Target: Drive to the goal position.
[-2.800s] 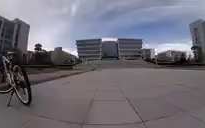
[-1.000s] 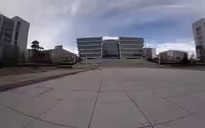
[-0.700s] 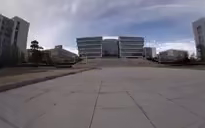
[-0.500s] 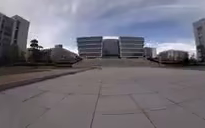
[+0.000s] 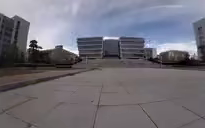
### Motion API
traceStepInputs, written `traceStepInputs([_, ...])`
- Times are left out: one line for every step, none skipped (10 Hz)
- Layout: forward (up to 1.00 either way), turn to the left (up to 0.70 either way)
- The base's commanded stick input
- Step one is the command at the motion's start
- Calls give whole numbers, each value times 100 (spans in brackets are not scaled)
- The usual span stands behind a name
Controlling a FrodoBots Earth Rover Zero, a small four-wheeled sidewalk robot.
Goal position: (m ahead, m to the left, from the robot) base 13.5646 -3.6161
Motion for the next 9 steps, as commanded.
traceStepInputs([85, 0])
traceStepInputs([85, 0])
traceStepInputs([85, 0])
traceStepInputs([85, 0])
traceStepInputs([85, 0])
traceStepInputs([85, 0])
traceStepInputs([85, 0])
traceStepInputs([85, 0])
traceStepInputs([85, 0])
